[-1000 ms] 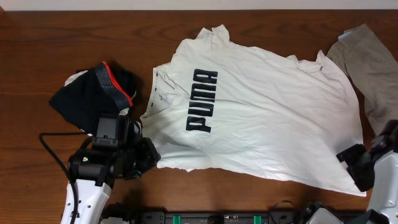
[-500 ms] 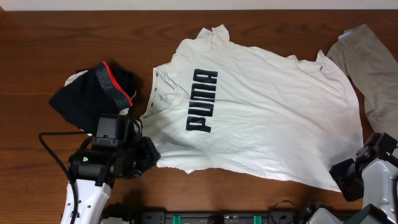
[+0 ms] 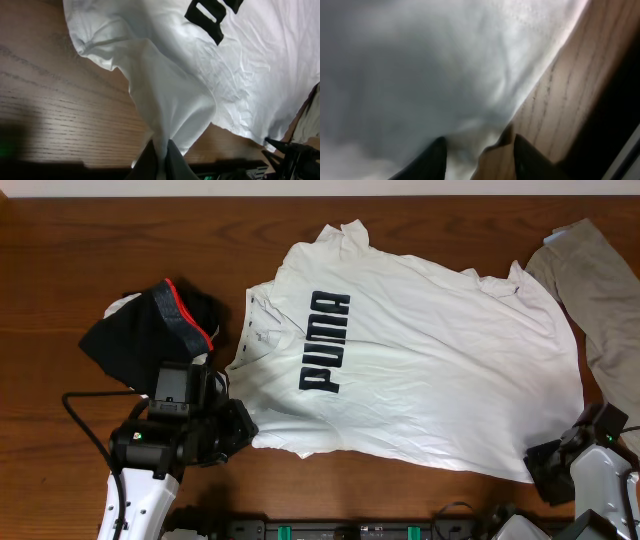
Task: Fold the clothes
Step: 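Grasp the T-shirt's lower-right hem corner with the right gripper, then lift the bottom hem with both grippers and fold it up toward the collar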
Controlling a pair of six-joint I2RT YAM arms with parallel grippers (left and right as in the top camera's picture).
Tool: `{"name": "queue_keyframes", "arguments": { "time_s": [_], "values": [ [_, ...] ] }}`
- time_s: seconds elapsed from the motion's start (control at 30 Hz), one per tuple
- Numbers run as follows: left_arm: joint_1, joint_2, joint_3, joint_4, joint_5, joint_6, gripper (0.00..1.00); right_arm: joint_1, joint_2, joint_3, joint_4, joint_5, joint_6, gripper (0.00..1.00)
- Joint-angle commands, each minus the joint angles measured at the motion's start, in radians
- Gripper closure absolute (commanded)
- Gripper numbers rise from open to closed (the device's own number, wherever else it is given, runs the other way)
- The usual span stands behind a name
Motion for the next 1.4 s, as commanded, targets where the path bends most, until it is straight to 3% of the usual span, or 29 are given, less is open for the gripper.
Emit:
{"name": "queue_keyframes", "arguments": {
  "time_s": [0.0,0.17,0.43,0.6,0.8,1.37],
  "values": [
    [-0.001,-0.002,0.008,0.002,-0.011,-0.003,0.94,-0.018,0.013,-0.034,0.034,0.003,0.023,0.96],
    [-0.001,-0.003,0.016,-0.001,-0.006,0.005,0.94,-0.018,0.012,0.042,-0.005,-0.086,-0.075,0.99],
    [-0.001,-0.003,0.182,-0.066,-0.016,0.048,0.94,-0.002,0.011,0.363,-0.306,-0.188,-0.273,0.99],
    [-0.001,0.023,0.230,-0.044,-0.038,0.070,0.94,0.024,0.011,0.449,-0.344,-0.207,-0.288,0.99],
    [-0.001,0.118,0.230,-0.022,-0.037,0.122,0.94,0.056,0.026,0.449,-0.251,-0.253,-0.288,0.99],
    [-0.001,0.362,0.230,0.335,-0.037,0.249,0.93,0.162,0.227,0.449,0.117,-0.349,-0.268,0.99]
  ]
}}
